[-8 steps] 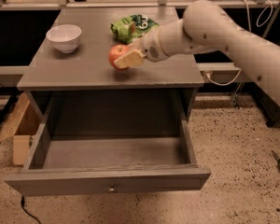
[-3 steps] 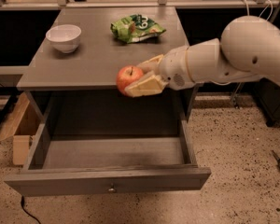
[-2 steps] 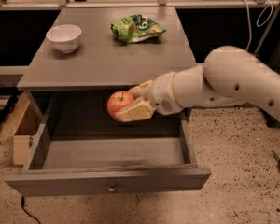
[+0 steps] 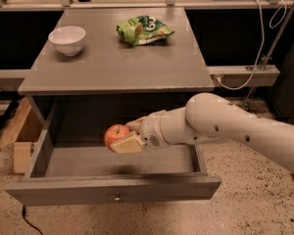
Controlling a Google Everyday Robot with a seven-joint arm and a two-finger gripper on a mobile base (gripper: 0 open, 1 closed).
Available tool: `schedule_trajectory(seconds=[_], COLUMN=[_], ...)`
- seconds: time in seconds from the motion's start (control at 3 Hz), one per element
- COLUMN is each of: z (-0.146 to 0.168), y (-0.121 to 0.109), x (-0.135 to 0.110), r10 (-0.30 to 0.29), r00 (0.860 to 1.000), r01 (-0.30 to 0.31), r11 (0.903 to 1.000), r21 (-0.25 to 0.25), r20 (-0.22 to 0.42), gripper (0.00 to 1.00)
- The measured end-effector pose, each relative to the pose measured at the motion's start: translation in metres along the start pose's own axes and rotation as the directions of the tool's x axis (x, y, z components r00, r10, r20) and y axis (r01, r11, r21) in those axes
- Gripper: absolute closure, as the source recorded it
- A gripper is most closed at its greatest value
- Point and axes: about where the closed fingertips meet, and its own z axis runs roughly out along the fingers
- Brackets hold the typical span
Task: Place apple into top drawer
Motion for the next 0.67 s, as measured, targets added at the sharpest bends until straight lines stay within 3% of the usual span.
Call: schedule_trajectory(seconds=[0.33,0.67], z=[0.000,0.018], y=[0.000,-0.030], x=[0.000,0.019], r10=[0.000,0.008], r00=[1.000,1.000], r01=[0.000,-0.008], r11=[1.0000,0.9997], r21=[0.000,0.022], r20=[0.000,-0.015], gripper=[1.00,1.00])
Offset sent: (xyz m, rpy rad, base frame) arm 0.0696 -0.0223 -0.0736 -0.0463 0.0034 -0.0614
